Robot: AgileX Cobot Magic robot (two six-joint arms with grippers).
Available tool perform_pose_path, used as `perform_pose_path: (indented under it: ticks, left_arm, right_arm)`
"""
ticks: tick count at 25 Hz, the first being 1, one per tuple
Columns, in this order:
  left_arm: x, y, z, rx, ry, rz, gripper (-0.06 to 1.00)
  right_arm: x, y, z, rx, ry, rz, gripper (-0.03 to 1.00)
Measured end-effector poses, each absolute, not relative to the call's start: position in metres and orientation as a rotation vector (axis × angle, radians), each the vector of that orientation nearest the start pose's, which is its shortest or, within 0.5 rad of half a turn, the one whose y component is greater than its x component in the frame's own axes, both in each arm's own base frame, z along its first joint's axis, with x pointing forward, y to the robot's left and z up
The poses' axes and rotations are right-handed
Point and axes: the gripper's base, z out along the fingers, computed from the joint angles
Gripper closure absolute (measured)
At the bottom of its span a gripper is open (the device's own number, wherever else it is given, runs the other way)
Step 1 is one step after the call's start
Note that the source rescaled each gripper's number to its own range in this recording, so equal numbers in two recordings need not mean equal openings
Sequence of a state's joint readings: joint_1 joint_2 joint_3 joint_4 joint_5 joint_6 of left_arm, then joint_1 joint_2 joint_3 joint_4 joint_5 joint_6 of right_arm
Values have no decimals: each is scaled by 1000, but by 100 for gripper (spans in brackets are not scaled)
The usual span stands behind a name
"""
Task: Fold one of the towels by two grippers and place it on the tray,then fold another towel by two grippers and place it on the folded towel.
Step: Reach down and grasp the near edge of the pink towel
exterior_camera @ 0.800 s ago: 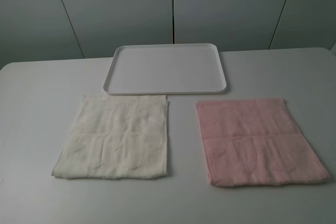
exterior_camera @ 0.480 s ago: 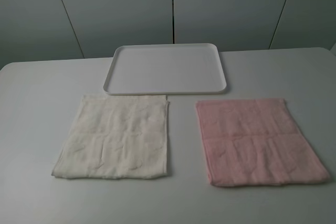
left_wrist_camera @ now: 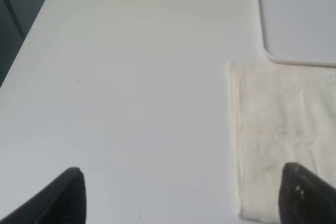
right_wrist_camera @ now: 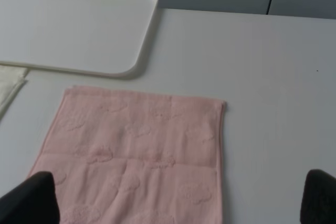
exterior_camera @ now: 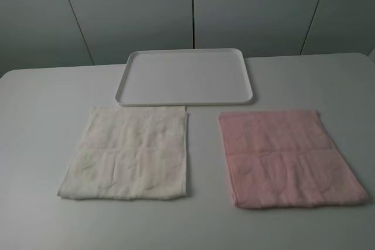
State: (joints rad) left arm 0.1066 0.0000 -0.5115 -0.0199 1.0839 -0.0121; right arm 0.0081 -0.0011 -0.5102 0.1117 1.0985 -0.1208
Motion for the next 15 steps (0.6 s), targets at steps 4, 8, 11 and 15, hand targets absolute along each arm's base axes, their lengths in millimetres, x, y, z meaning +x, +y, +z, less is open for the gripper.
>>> perform_pose_path:
  ticks: [4, 8, 11, 15]
  left_arm:
    - [-7, -2, 279, -121, 2052, 35, -1]
    - [-7, -2, 279, -121, 2052, 35, -1]
    - [-7, -2, 279, -121, 2052, 35, -1]
    - [-7, -2, 279, -121, 2053, 43, -1]
  right_arm:
    - [-8, 9, 277, -141, 2061, 65, -3]
    - [-8, 9, 277, -141, 2061, 65, -3]
    - [-8, 9, 277, -141, 2061, 65, -3]
    - [-8, 9, 277, -141, 2061, 65, -3]
